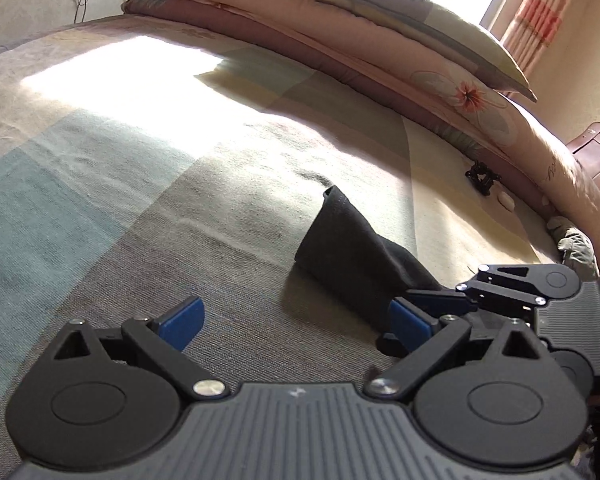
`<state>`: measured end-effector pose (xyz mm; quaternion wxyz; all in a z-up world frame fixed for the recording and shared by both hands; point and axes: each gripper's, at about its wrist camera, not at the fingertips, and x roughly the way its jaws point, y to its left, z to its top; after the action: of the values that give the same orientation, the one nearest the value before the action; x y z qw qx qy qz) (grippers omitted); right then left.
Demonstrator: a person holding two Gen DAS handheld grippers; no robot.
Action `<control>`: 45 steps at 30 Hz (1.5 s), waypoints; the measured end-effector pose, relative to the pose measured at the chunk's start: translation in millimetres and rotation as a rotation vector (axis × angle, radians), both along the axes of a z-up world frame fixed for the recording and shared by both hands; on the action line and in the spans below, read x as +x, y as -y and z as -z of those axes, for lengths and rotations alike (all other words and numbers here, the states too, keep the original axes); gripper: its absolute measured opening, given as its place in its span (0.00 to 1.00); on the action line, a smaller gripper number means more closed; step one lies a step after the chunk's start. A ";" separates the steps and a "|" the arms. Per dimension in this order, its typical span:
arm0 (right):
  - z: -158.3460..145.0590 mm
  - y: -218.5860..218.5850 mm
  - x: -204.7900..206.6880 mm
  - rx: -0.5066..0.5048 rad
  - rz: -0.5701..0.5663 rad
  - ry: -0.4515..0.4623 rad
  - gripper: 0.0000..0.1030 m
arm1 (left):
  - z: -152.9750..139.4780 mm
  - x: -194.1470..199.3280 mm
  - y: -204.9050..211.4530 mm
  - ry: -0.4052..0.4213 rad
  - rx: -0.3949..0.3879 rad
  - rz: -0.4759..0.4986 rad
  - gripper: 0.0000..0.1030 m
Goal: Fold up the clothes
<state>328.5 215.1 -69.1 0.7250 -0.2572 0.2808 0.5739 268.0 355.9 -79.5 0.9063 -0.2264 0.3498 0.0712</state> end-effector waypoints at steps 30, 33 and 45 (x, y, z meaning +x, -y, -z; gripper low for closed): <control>-4.7 11.6 68.6 0.031 0.085 -0.221 0.33 | -22.2 -9.3 19.8 0.133 -0.057 0.124 0.95; 7.0 -13.7 69.5 0.023 0.034 -0.249 0.41 | -20.3 -10.1 15.4 0.126 -0.059 0.104 0.95; -2.1 -32.1 76.1 0.044 0.066 -0.087 0.04 | -18.9 -20.8 1.8 0.158 -0.095 0.058 0.95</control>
<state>404.7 247.1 -67.0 0.7362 -0.2068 0.3076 0.5663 247.2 354.0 -60.6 0.9209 -0.2640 0.2867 0.0104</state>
